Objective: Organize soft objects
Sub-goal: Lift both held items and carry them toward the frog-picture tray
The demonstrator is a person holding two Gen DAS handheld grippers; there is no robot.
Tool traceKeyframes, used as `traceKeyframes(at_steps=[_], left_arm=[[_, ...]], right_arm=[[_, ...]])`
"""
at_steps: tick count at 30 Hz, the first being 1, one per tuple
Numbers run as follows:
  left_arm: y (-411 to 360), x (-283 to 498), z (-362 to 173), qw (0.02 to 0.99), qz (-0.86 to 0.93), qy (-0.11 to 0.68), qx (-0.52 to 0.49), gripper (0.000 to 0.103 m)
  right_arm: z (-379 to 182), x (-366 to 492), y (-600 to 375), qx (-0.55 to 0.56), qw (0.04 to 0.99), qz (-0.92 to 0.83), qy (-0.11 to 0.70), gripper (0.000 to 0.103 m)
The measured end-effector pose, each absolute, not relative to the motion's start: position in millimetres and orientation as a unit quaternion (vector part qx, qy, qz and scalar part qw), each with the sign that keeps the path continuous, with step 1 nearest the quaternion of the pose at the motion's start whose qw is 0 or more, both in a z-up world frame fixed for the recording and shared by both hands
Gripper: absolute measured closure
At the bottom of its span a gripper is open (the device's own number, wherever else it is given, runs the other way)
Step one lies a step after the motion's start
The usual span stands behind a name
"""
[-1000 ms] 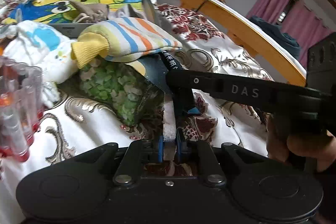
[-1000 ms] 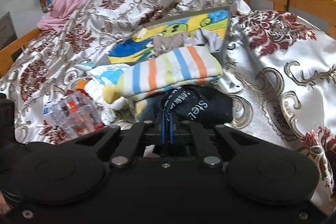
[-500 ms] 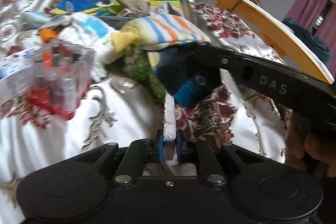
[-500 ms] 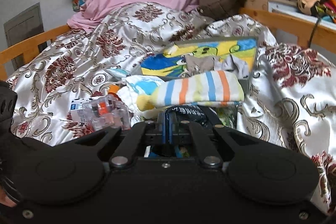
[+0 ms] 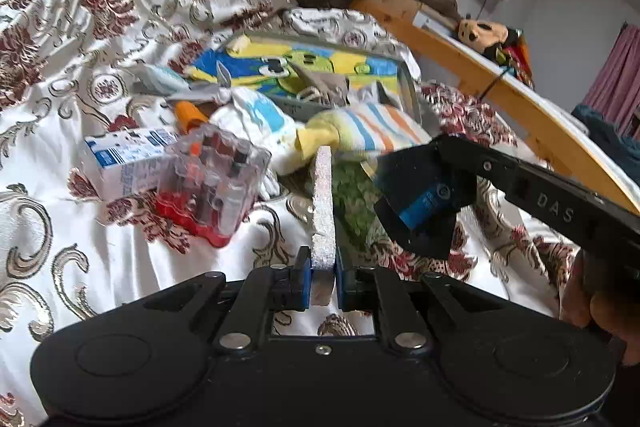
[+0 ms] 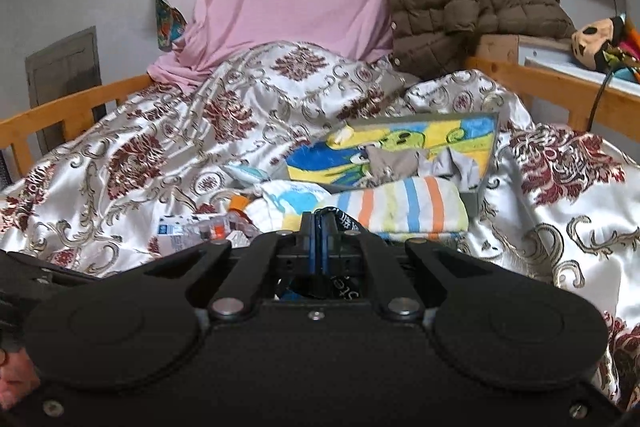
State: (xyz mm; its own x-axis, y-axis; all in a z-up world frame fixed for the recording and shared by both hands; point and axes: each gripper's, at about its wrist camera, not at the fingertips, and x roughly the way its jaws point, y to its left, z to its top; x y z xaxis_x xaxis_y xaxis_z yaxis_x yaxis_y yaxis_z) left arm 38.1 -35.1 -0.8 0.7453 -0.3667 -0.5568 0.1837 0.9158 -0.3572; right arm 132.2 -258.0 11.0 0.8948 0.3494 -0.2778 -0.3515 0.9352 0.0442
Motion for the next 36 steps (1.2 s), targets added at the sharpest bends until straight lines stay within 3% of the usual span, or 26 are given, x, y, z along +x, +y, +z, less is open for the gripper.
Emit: traceKeyframes(at_steps=[20,36], left_arm=[[-29.7,31.9,11.8,0.943,-0.145,0.258,-0.152,0.091],[-29.8,46.8,19.0,0.949,-0.143,0.232,-0.159,0.091]], right_arm=[[30.4,106.5,-255.2,-0.007,0.975,0.206,0.088,0.103],[32.7,112.1,-248.8,-0.072,0.984,0.16,0.036,0.103]])
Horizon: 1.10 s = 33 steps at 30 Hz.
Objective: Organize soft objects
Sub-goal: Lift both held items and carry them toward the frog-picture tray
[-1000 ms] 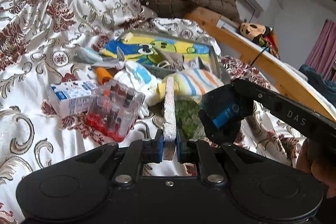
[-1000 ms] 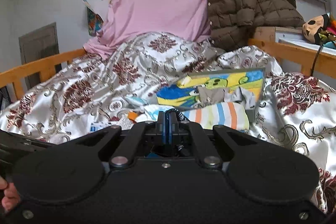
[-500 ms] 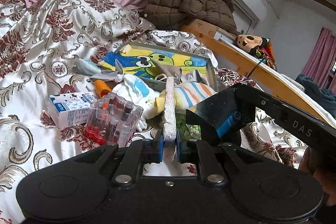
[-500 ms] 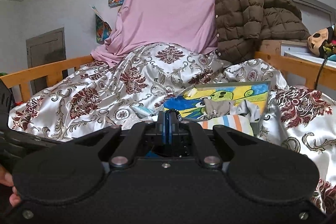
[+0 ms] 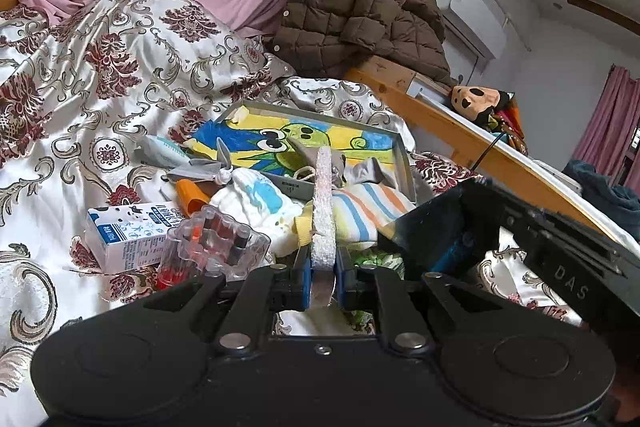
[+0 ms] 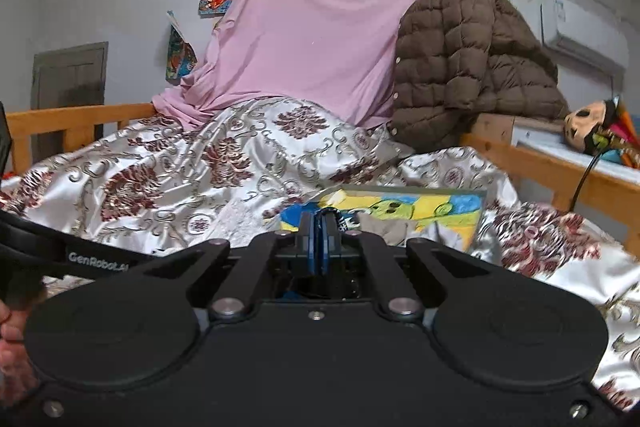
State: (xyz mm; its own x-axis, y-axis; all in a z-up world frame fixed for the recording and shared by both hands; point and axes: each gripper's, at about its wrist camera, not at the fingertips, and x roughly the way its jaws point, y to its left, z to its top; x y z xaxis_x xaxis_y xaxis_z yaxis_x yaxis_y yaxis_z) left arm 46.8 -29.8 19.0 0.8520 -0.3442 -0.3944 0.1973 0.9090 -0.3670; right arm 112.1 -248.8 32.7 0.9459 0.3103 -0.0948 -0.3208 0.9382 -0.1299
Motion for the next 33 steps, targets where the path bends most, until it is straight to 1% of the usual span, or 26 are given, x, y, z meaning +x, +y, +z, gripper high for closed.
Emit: traceKeyframes(at_steps=[4,15,22,31,33], left_arm=[[-33.2,57.2,23.7,0.952,-0.146,0.224,-0.152,0.091],[-40.7,94.3,29.9,0.955,-0.142,0.213,-0.152,0.091],[-45.4,139.3,44.8,0.955,-0.139,0.203,-0.163,0.091],[-70.6,208.6,52.4,0.955,-0.146,0.216,-0.143,0.091],[-77.4,226.2,51.5,0.948,-0.158,0.229,-0.154,0.091]], right_arm=[[36.3,125.0,-251.8,-0.082,0.985,0.149,0.025,0.103],[36.5,191.7,-273.6,-0.033,0.992,0.121,0.027,0.103],[37.5,243.6,-300.2,0.037,0.992,0.116,0.03,0.103],[34.1,284.0,-316.1,0.043,0.991,0.123,0.037,0.103],[33.8,295.1,-319.7,0.047,0.99,0.125,0.041,0.103]])
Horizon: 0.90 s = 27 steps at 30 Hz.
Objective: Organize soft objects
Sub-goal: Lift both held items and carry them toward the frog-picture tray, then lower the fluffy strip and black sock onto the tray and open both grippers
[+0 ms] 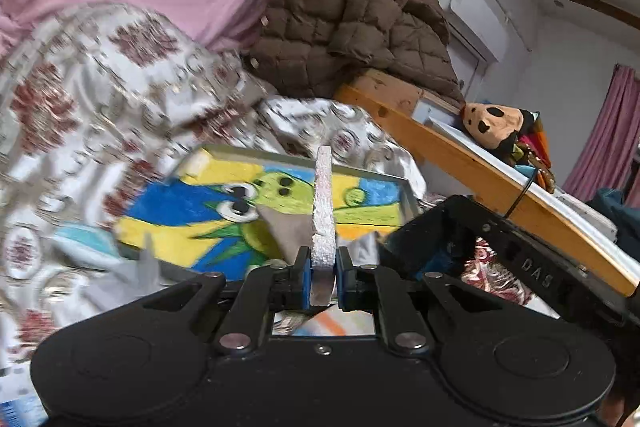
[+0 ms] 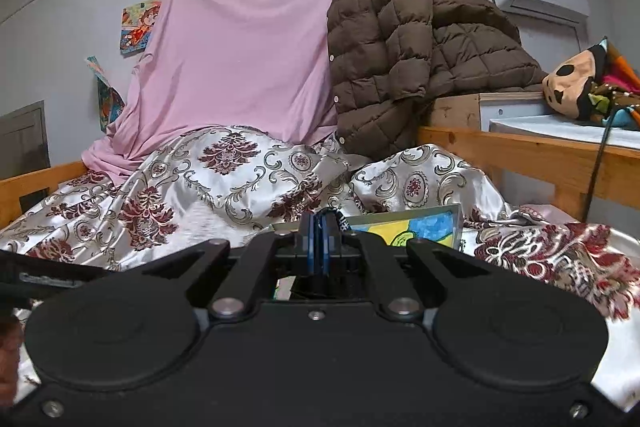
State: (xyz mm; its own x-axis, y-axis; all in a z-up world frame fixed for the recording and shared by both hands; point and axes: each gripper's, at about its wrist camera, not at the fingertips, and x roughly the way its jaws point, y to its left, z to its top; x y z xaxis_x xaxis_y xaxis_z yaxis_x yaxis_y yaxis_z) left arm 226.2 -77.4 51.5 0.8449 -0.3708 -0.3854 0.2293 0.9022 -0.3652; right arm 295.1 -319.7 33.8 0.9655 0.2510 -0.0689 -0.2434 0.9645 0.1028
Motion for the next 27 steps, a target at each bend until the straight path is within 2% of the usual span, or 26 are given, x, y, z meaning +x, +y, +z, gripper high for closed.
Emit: traceKeyframes(at_steps=[5,11,19,27], left_arm=[[-94.5,265.3,44.7,0.936,-0.167,0.259,-0.168,0.091],[-114.4,302.7,41.9,0.926,-0.176,0.279,-0.181,0.091],[-129.2,330.0,22.4,0.908,-0.178,0.321,-0.201,0.091],[-127.6,340.8,1.2,0.892,-0.166,0.368,-0.204,0.089]], right_arm=[[31.9,316.8,-326.6,0.065,0.989,0.122,0.061,0.103],[23.9,343.7,-339.0,0.112,0.979,0.116,0.128,0.103],[3.5,358.6,-341.5,0.095,0.975,0.084,0.182,0.103],[-15.9,369.9,-339.0,0.071,0.971,0.063,0.218,0.097]])
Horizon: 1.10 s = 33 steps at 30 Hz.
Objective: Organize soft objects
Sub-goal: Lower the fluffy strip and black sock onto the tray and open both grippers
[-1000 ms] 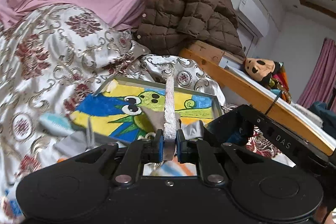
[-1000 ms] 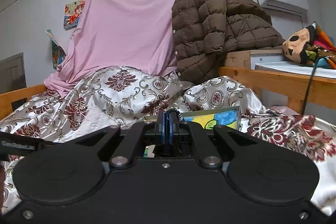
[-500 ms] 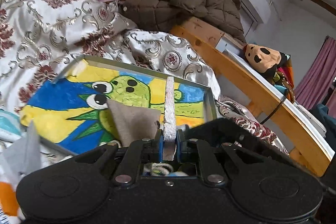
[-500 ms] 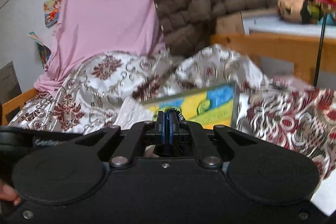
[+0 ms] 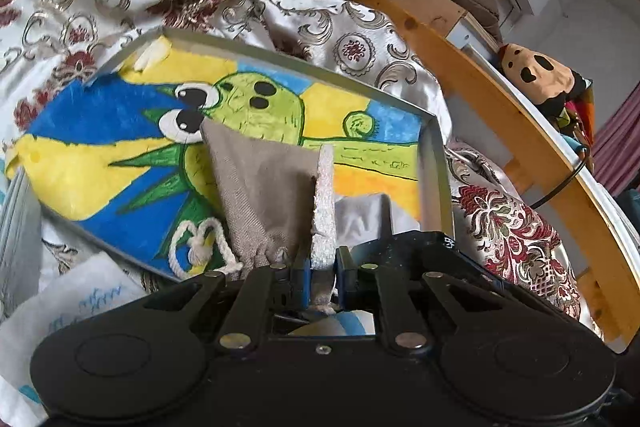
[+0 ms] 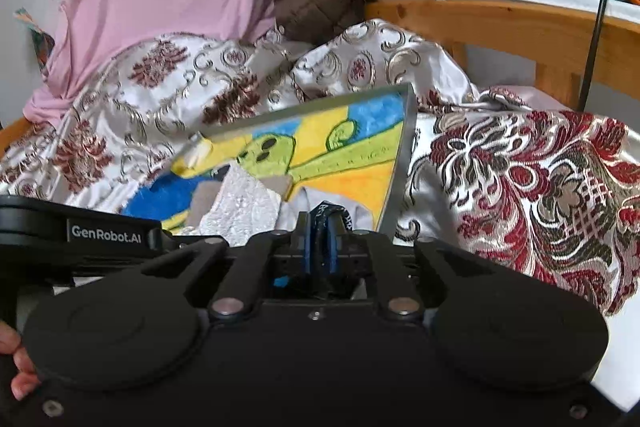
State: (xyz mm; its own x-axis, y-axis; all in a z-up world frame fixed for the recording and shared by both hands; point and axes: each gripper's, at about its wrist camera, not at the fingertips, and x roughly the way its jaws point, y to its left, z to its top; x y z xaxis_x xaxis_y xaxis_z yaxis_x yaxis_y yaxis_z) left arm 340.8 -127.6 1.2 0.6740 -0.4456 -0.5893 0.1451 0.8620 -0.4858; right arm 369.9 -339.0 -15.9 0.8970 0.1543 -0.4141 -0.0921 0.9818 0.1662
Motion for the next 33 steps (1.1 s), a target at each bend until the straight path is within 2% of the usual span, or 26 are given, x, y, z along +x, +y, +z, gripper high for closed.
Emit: traceKeyframes(at_steps=[3,5,6,11,15,17,20,22,25,30,33], left_arm=[[-126.6,340.4,1.0,0.891,-0.159,0.372,-0.208,0.087],[-126.7,338.6,2.5,0.891,-0.16,0.372,-0.204,0.086],[-127.0,337.2,3.0,0.892,-0.161,0.371,-0.2,0.085],[-125.4,328.8,7.1,0.895,-0.166,0.364,-0.197,0.067],[-118.8,319.2,13.9,0.901,-0.163,0.353,-0.193,0.057],[-113.2,313.7,18.5,0.904,-0.161,0.345,-0.195,0.048],[-103.9,303.5,25.7,0.909,-0.155,0.33,-0.201,0.037],[-98.3,296.5,30.1,0.913,-0.152,0.321,-0.201,0.034],[-91.0,284.6,36.4,0.919,-0.149,0.308,-0.196,0.027],[-79.4,260.6,46.2,0.928,-0.15,0.282,-0.19,0.016],[-71.6,242.8,52.0,0.933,-0.154,0.262,-0.191,0.007]], right_arm=[[-16.7,370.9,-337.3,0.063,0.972,0.063,0.216,0.085],[-16.0,366.6,-336.1,0.059,0.973,0.067,0.211,0.071],[-15.5,363.9,-337.2,0.058,0.974,0.069,0.21,0.07],[-8.1,348.3,-344.0,0.058,0.975,0.077,0.202,0.053],[-3.2,337.6,-349.1,0.061,0.977,0.08,0.189,0.041],[-0.3,330.6,-351.4,0.063,0.978,0.079,0.181,0.032],[5.3,317.6,-354.9,0.067,0.98,0.079,0.169,0.027],[9.6,306.8,-356.6,0.07,0.982,0.079,0.157,0.026],[17.0,289.7,-356.8,0.07,0.985,0.08,0.138,0.014],[29.1,259.4,-353.1,0.067,0.988,0.084,0.111,0.009],[35.7,238.0,-350.2,0.072,0.99,0.08,0.091,0.002]])
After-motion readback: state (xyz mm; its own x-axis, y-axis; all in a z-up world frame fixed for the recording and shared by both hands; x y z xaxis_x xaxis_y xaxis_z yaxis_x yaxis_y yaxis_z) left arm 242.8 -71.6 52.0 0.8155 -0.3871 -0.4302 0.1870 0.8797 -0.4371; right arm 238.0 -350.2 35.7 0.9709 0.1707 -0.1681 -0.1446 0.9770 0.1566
